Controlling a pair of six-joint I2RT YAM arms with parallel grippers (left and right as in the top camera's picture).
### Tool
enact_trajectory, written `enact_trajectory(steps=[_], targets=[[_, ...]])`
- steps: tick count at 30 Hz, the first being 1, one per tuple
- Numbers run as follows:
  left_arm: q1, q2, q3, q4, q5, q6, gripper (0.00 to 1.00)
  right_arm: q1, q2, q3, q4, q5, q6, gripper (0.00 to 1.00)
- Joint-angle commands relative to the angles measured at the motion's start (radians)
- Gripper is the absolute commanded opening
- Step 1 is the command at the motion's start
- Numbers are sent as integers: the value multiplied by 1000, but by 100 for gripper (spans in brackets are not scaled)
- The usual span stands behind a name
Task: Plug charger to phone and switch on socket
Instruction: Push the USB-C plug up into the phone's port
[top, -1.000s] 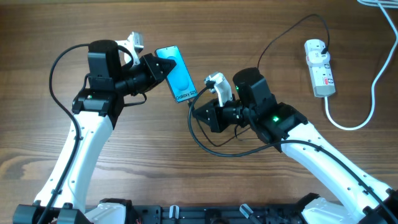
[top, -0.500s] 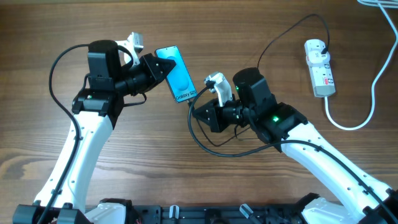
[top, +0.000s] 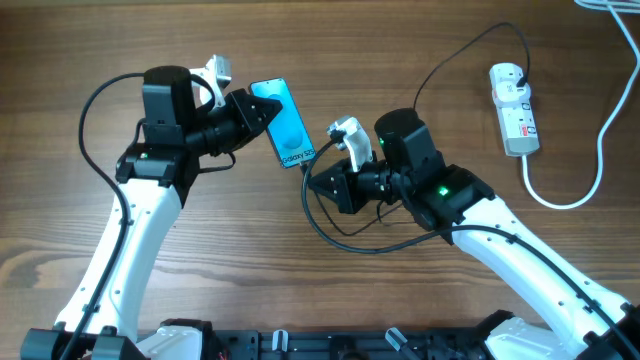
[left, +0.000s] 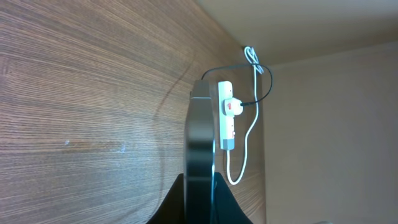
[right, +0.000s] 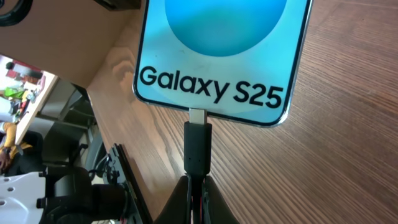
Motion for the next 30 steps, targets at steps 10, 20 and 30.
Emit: enact_trajectory(steps=[10,20,30], targets=[[-5,-16,12,14,17,26,4,3,-8,21,-38,-53,5,5],[-5,-16,12,14,18,26,4,2,-7,21,-13,-52,21,4],[-5,-16,12,14,21,26,4,2,-7,21,-38,-39,74,5]])
